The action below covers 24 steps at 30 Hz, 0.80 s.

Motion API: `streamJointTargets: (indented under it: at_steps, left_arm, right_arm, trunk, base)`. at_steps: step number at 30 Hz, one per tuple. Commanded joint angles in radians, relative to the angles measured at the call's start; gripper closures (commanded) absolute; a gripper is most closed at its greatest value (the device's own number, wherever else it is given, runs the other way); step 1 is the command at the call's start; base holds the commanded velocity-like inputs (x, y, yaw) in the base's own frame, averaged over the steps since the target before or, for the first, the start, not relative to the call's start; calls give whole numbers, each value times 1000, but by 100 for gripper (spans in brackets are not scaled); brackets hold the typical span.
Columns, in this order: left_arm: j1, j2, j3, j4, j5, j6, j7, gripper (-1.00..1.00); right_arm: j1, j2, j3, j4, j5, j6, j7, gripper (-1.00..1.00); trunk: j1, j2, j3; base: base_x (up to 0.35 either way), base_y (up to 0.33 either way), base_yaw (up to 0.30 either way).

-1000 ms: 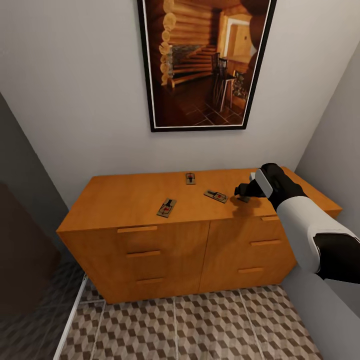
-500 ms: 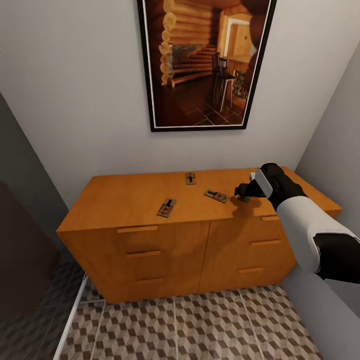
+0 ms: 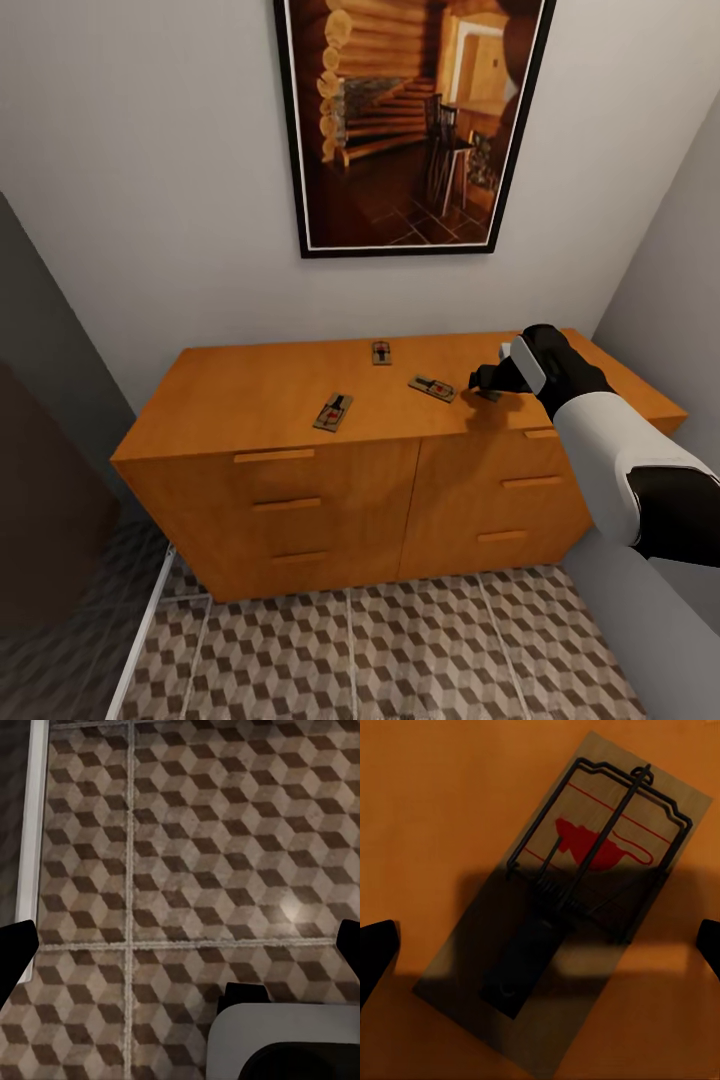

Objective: Take the four mousetraps from the cabinet in the bathroom and place them on the bathroom floor. Make sure all four end up on the same floor surface, and ensure that at least two of them are either under or directly next to the same bathroom sink.

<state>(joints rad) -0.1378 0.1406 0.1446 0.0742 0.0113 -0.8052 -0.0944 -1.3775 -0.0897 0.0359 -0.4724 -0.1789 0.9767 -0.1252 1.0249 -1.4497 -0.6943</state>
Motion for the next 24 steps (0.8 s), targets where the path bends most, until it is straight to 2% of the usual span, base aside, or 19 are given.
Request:
streamJointTargets:
  at_steps: [1, 24]
  left_arm:
    - [-2, 1, 9, 4, 2, -5, -10, -100]
    - [-2, 1, 9, 4, 2, -3, -10, -100]
  right_arm:
    - [0, -1, 4, 11, -8, 3, -9, -100]
    - [1, -1, 4, 12, -8, 3, -8, -100]
  trunk:
    - [0, 0, -1]
    - [0, 0, -2]
  base:
    - [0, 0, 0]
    - [0, 0, 0]
